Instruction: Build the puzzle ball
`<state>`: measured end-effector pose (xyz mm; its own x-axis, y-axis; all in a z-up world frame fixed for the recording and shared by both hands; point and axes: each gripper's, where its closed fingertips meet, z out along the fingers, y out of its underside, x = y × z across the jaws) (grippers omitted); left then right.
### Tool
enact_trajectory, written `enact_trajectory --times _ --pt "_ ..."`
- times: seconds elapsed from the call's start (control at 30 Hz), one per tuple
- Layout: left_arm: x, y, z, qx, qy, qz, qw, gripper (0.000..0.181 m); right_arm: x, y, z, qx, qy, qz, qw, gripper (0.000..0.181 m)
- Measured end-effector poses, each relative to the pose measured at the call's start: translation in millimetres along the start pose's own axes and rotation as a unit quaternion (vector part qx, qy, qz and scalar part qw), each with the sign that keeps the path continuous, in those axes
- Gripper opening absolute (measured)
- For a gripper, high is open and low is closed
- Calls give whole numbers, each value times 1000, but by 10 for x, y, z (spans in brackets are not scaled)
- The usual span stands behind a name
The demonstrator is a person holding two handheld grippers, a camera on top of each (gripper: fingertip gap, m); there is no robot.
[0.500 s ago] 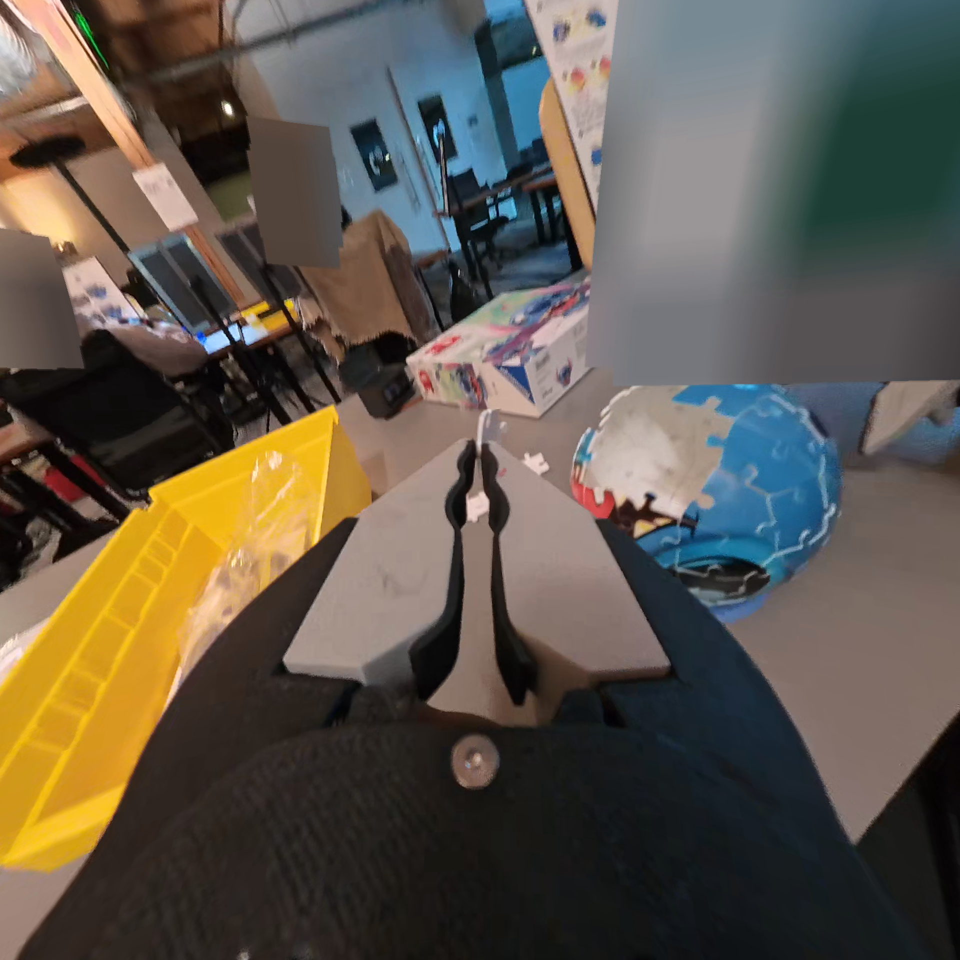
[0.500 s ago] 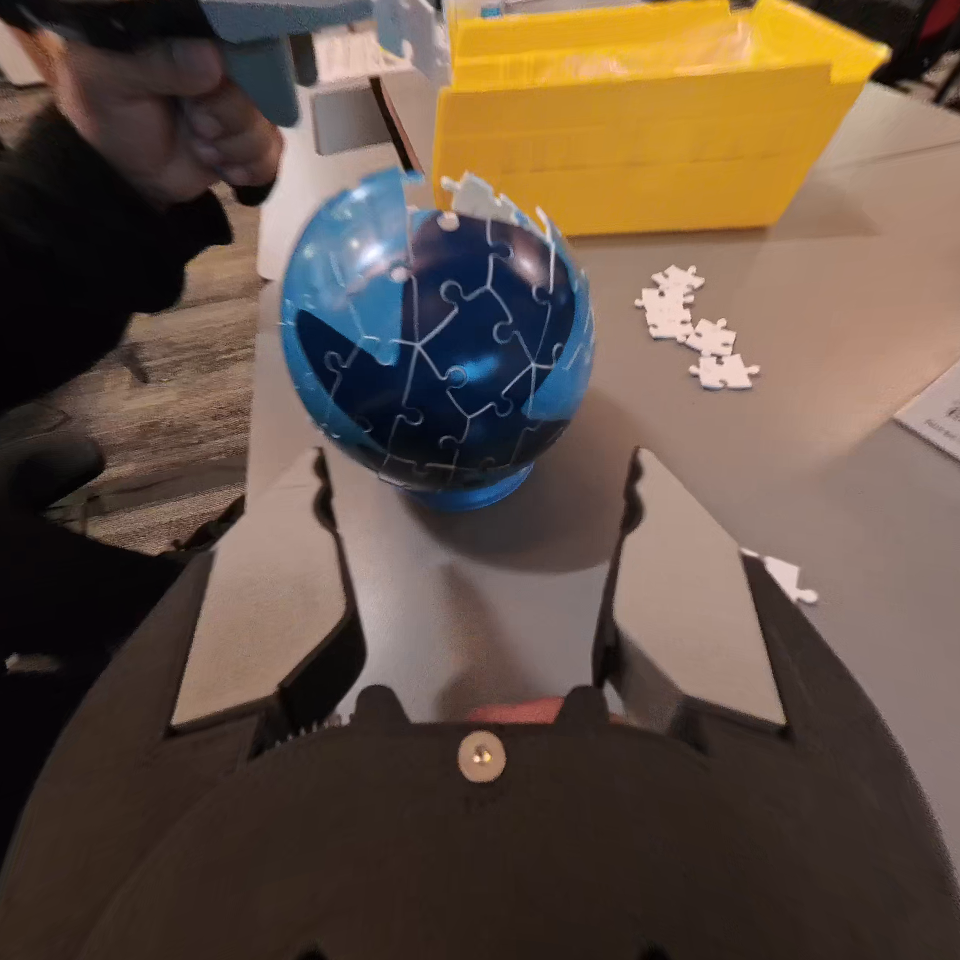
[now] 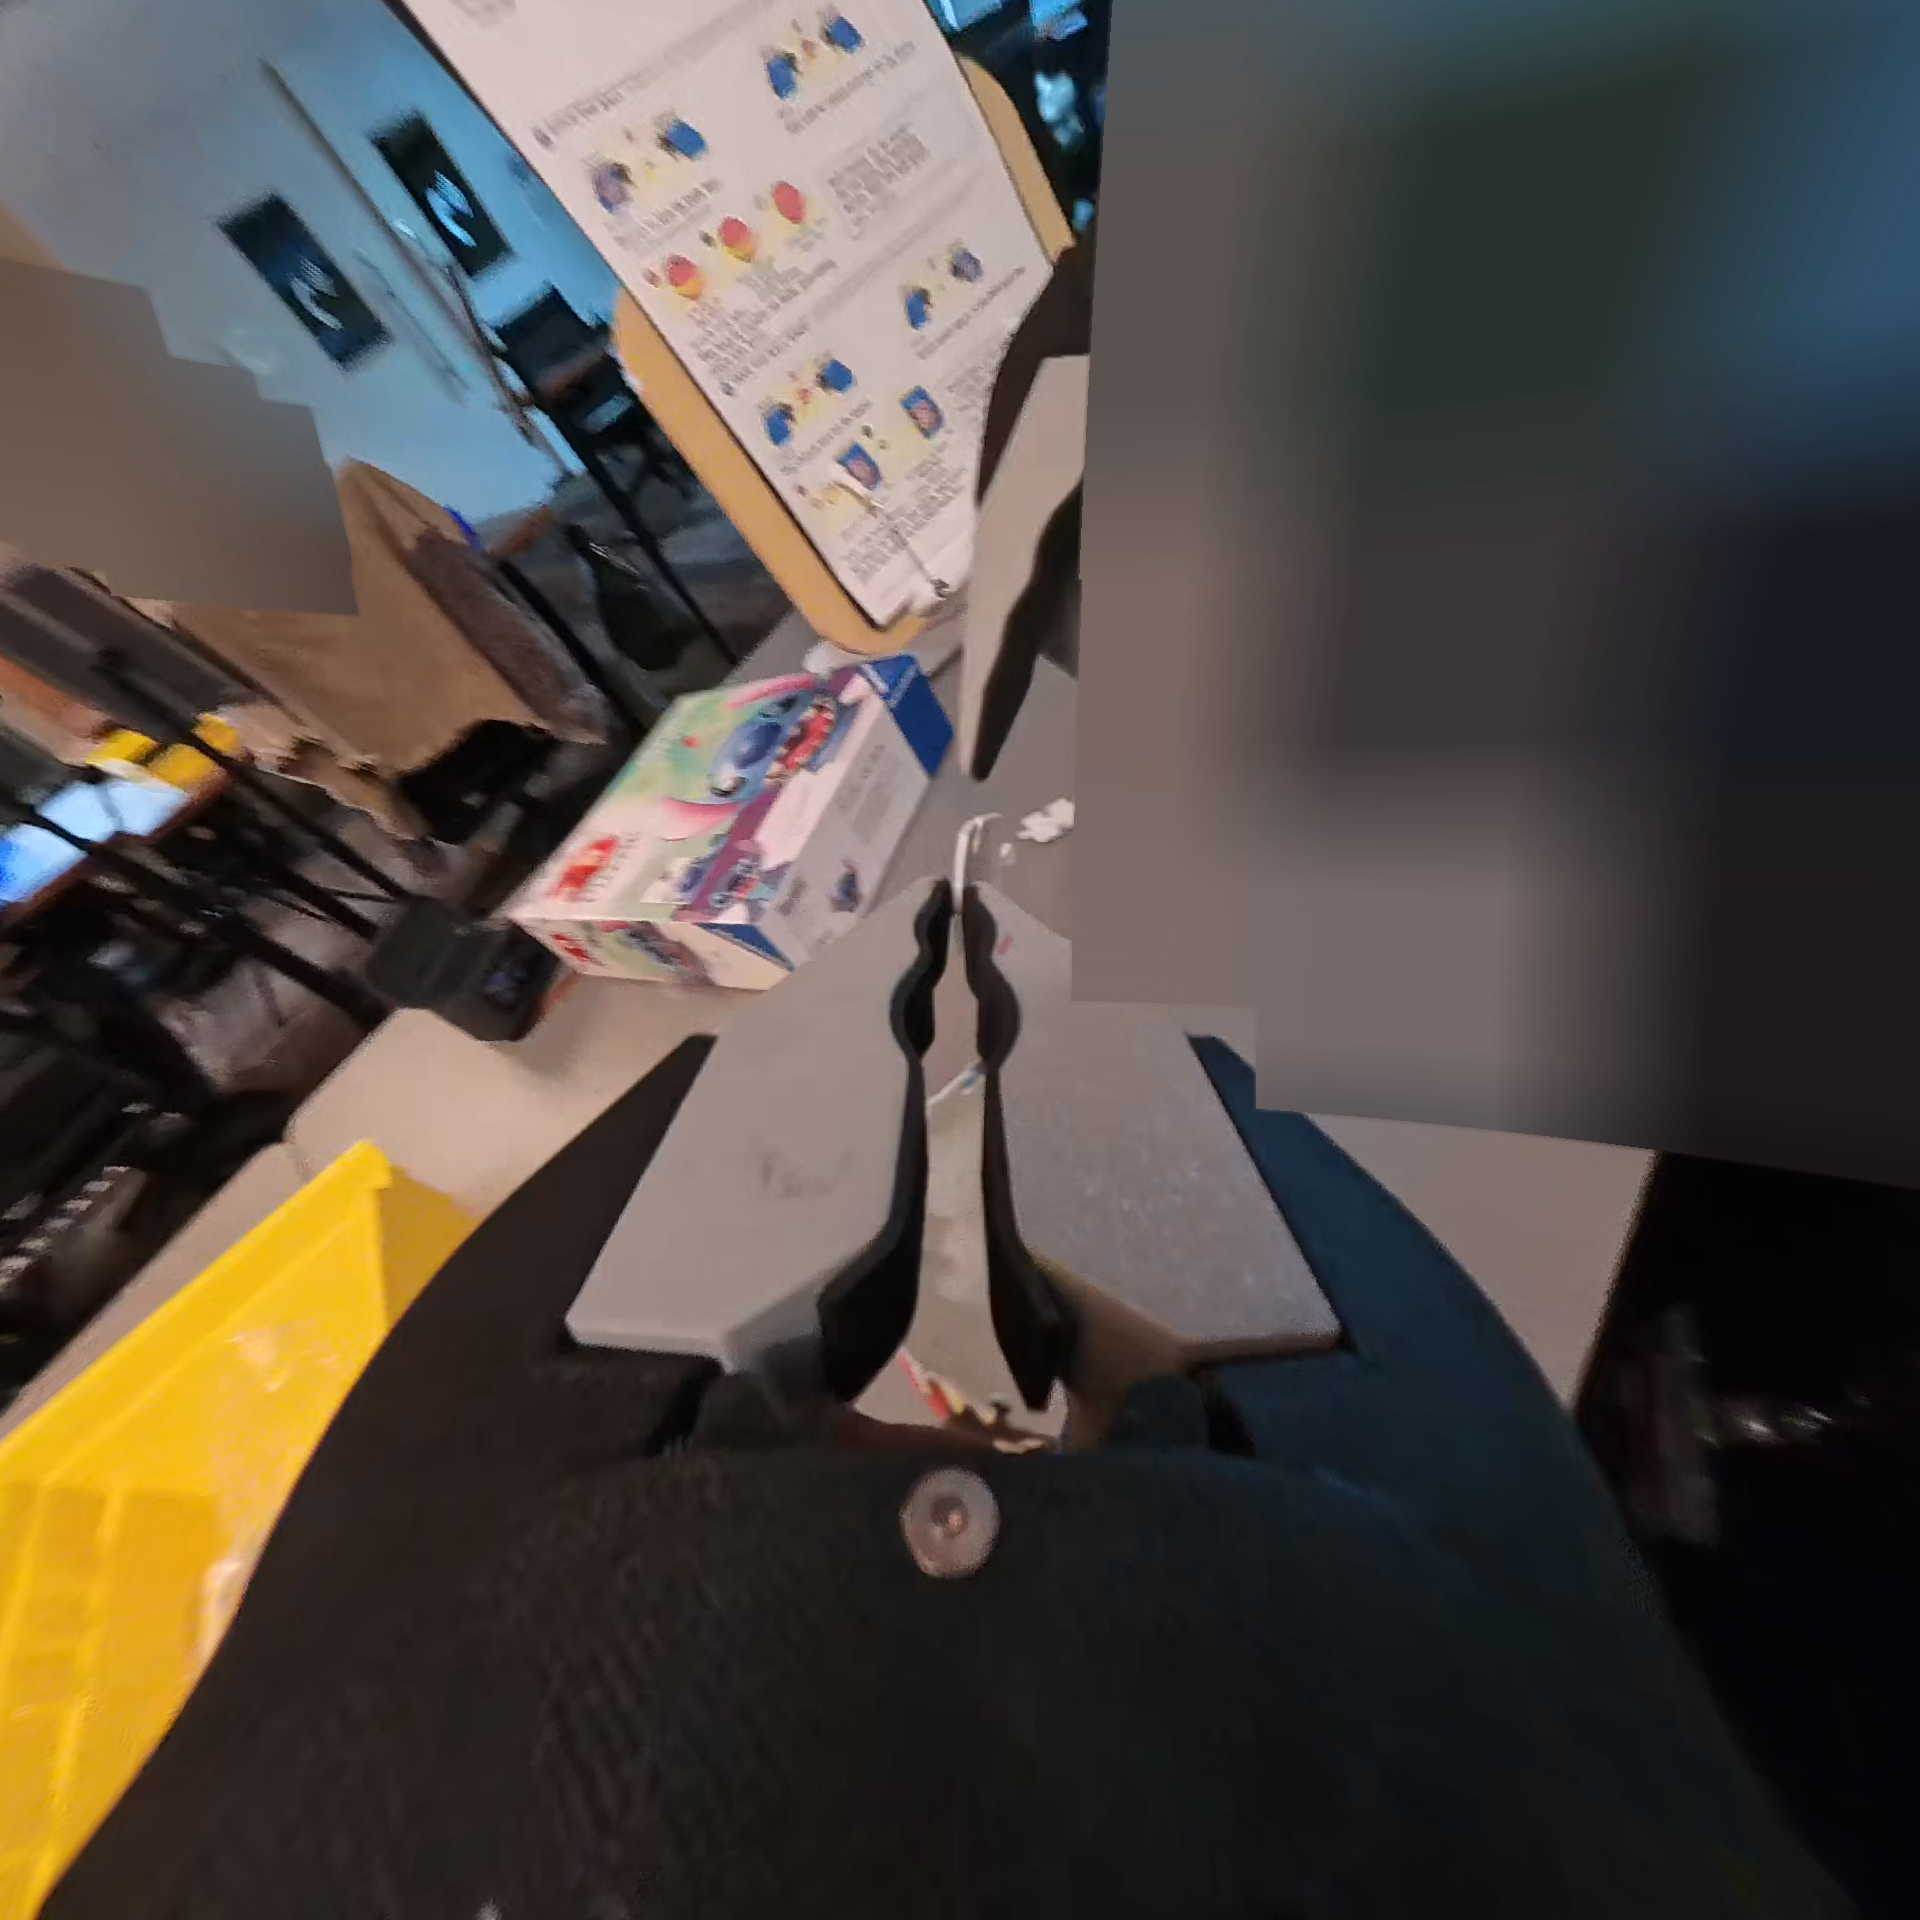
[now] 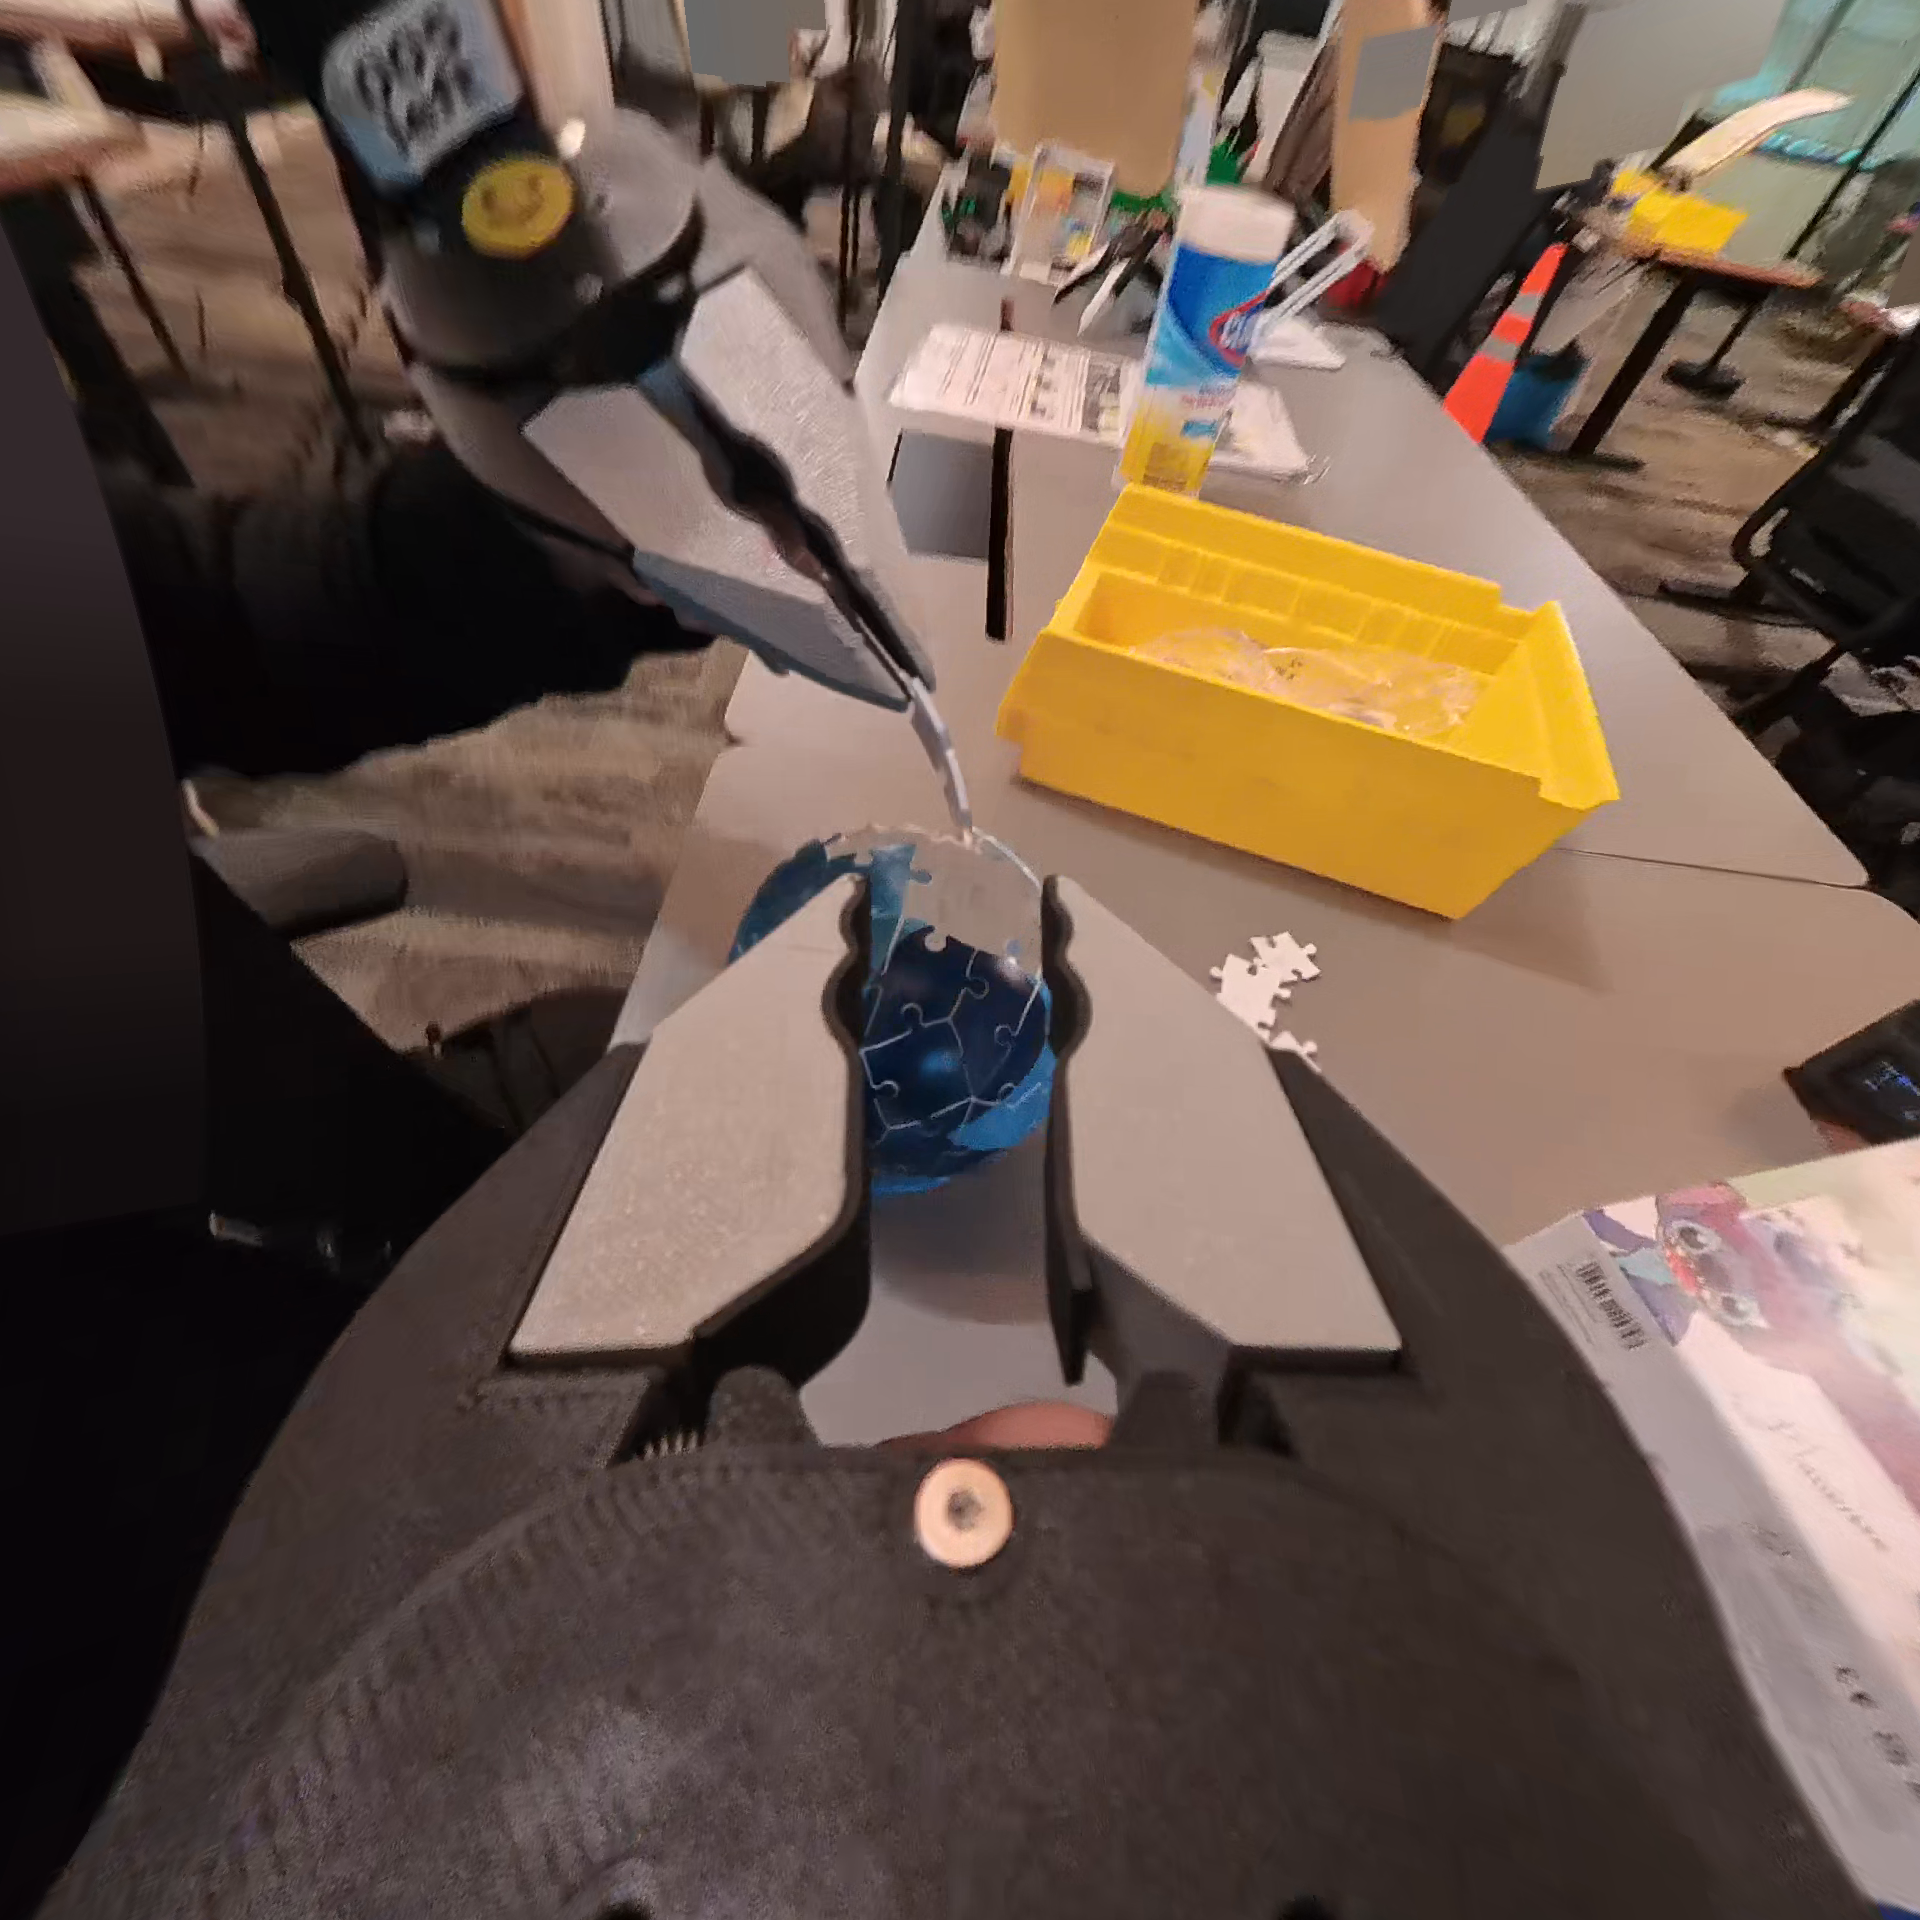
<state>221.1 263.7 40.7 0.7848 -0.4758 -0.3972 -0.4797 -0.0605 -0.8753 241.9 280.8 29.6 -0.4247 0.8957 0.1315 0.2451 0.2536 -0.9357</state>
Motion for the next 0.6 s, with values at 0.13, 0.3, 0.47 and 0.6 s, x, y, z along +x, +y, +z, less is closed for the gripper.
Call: enact_trajectory --times 0.13,0.3,0.47,0.6 --pt "51 -25 174 -41 44 -31 998 0 -61 -30 42 -22 -33 -12 999 22" --pt "194 -39 281 -67 99 -55 991 0 -57 67 12 -37 -28 -21 999 12" --pt "307 -6 402 -94 119 -40 988 0 -60 157 -61 -30 -24 -20 999 0" --pt "270 -28 447 -90 100 -47 990 8 7 261 -132 -3 -31 30 999 0"
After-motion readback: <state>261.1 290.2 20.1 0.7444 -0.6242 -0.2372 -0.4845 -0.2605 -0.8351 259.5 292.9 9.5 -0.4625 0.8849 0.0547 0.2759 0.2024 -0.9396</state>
